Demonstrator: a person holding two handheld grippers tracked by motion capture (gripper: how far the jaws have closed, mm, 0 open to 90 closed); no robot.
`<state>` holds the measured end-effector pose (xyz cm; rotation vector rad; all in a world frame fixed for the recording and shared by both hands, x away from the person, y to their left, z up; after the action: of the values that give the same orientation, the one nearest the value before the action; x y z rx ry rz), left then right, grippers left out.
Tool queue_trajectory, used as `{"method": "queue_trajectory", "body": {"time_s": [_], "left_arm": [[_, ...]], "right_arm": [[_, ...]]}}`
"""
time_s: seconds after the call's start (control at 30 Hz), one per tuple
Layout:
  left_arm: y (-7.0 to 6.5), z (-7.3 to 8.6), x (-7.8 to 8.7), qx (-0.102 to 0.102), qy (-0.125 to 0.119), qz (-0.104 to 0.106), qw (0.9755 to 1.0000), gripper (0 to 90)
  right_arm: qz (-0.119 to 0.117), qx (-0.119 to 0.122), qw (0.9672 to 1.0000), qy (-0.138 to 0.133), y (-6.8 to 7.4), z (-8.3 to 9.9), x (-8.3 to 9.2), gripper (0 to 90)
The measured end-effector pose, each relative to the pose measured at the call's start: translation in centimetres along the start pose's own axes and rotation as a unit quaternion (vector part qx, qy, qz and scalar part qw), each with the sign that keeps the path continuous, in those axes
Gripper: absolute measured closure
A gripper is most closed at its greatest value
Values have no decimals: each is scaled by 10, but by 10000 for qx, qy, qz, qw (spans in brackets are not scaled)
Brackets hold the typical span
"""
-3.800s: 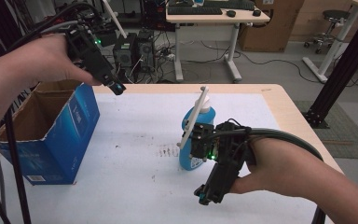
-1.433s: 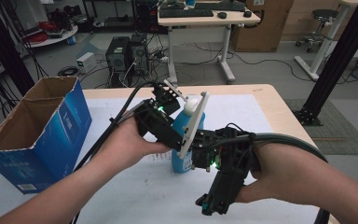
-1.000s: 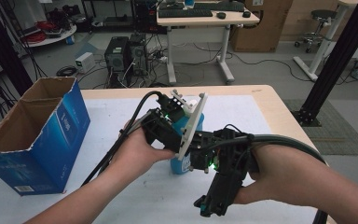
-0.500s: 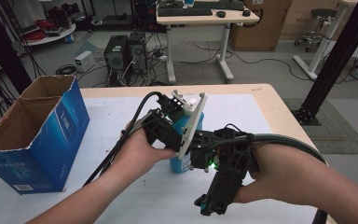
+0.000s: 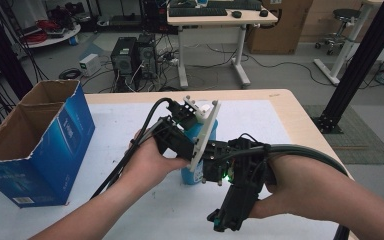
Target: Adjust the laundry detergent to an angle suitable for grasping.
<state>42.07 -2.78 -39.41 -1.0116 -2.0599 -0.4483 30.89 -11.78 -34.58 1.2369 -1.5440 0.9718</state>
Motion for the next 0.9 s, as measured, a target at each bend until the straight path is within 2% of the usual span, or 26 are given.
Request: {"method": "queue_trajectory", "body": {"time_s": [0.37, 0.47, 0.57, 0.67, 0.7, 0.77, 0.9], "left_arm": [[-2, 0, 1, 6, 13, 76, 10000, 342], [-3, 0, 1, -21, 28, 84, 10000, 384], [-3, 0, 1, 37, 49, 144, 9999, 401], [-3, -1, 2, -5, 78, 111, 9999, 406], [-4, -1, 2, 27, 74, 99, 9999, 408], [-3, -1, 2, 35, 86, 84, 9999, 413], [-1, -1, 5, -75, 132, 4, 9999, 435]], "right_arm": [[-5, -4, 10000, -2, 0, 0, -1, 168], [-6, -21, 10000, -4, 0, 0, -1, 169], [-6, -31, 10000, -13, 1, 1, -1, 169], [-14, 38, 10000, -25, 0, 2, -2, 169], [-26, -52, 10000, -23, 2, 2, -2, 169], [-23, -55, 10000, -22, 2, 2, -2, 169], [-30, -42, 10000, -32, 2, 2, -2, 169]]}}
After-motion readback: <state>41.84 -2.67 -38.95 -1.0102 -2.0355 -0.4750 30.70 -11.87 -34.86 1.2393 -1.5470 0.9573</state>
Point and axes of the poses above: each handheld gripper's, and its own axes: x roughly backward along the jaws, z roughly out of its underside, y roughly to its left, the point moved 5 cm from there along -x, roughly forward along the jaws, and after that the axes turned 1 degree about y, right-handed, at the moved point
